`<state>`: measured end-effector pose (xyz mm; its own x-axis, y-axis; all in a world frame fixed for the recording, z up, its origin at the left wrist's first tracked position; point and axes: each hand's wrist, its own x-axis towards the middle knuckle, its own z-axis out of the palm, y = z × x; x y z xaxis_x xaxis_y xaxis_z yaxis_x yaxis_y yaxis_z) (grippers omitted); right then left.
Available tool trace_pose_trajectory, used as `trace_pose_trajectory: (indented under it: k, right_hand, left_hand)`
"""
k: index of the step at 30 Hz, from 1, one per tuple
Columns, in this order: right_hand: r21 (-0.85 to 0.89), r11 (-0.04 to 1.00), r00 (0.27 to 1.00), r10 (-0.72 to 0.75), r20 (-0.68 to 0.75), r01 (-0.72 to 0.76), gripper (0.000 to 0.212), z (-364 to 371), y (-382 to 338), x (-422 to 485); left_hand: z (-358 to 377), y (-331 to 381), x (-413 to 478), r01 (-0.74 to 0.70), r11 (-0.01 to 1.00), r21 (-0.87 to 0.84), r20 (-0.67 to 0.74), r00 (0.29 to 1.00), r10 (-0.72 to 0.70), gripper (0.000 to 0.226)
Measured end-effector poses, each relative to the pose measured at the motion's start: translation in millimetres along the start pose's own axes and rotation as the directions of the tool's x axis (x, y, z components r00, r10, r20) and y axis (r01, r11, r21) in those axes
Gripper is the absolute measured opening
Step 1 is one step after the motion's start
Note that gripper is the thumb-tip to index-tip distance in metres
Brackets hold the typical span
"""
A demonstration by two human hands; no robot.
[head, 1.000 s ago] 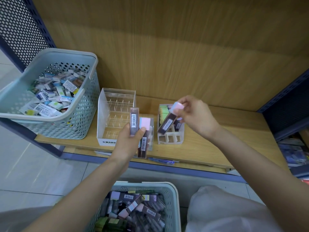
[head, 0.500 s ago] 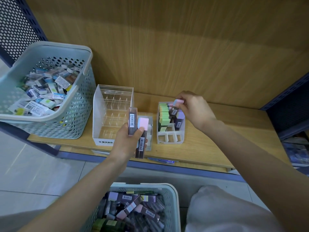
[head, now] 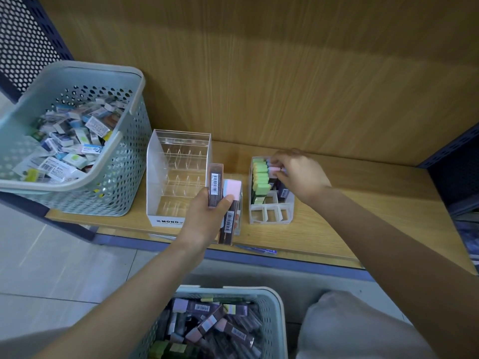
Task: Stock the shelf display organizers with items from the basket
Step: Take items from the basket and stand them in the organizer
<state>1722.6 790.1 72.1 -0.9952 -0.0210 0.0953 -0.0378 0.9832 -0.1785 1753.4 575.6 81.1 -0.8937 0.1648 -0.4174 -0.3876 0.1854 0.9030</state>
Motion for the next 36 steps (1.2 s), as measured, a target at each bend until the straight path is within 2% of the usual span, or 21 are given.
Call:
trace_pose_trajectory:
  k: [8, 12, 13, 15, 18, 21, 24, 26, 28, 31, 36]
  right_hand:
    - [-0.14, 0.99, 0.996, -0.043, -0.083, 0.031, 0.017, 0.8, -3.4, -0.4]
    - [-0.174, 0.982, 0.994, -0.08, -0.071, 0.066, 0.03, -2.7, -7.7, -6.4]
    - [-0.117, 0.991, 0.994, -0.075, -0.085, 0.064, 0.028, -7.7, -12.0, -10.1]
    - [0.131, 0.991, 0.995, -0.015, -0.096, 0.028, 0.026, -21.7, -26.4, -19.8]
    - [0.455, 0.89, 1.0, 0.009, 0.027, -0.02, 0.032, -42.0, -55.3, -34.3]
    - [0.553, 0.831, 0.986, -0.036, 0.16, -0.059, 0.03, -51.5, -72.4, -45.9]
    - [0.618, 0.778, 0.98, -0.009, 0.2, -0.119, 0.021, -60.5, -74.3, -49.3]
    - [0.603, 0.786, 0.987, 0.054, 0.152, -0.136, 0.014, -67.7, -67.3, -47.7]
    - [0.513, 0.85, 0.991, 0.132, 0.012, -0.119, 0.011, -74.7, -55.3, -47.3]
    - [0.416, 0.903, 0.972, 0.182, -0.149, -0.106, 0.009, -76.0, -40.0, -50.4]
    - [0.367, 0.919, 0.96, 0.22, -0.175, -0.144, 0.013, -57.7, -23.0, -40.9]
  left_hand:
    - [1.4, 4.9, -4.4, -0.011, 1.0, 0.009, 0.004, 1.0, 0.011, 0.013]
    - [2.6, 9.5, -10.1, -0.007, 1.0, -0.013, 0.033, 0.999, 0.007, 0.008]
    - [3.0, 10.0, -11.5, -0.01, 1.0, -0.013, 0.041, 0.999, 0.011, 0.008]
    - [4.3, 11.5, -15.2, -0.027, 1.0, -0.016, 0.058, 0.998, 0.028, 0.01]
    - [6.7, 12.2, -20.2, -0.084, 0.996, -0.014, 0.081, 0.993, 0.085, 0.012]
    - [8.8, 13.6, -27.2, -0.133, 0.991, 0.014, 0.099, 0.986, 0.131, 0.012]
    - [9.4, 14.4, -35.0, -0.151, 0.988, 0.018, 0.098, 0.984, 0.148, 0.014]
    - [7.4, 14.2, -38.1, -0.135, 0.989, -0.059, 0.089, 0.986, 0.14, 0.015]
    - [2.7, 14.3, -38.6, -0.112, 0.99, -0.088, 0.073, 0.99, 0.118, 0.014]
    - [-6.0, 11.3, -34.8, -0.063, 0.995, 0.074, 0.046, 0.997, 0.059, 0.016]
    - [-9.1, 1.5, -29.8, -0.03, 0.972, 0.234, 0.062, 0.998, 0.016, 0.012]
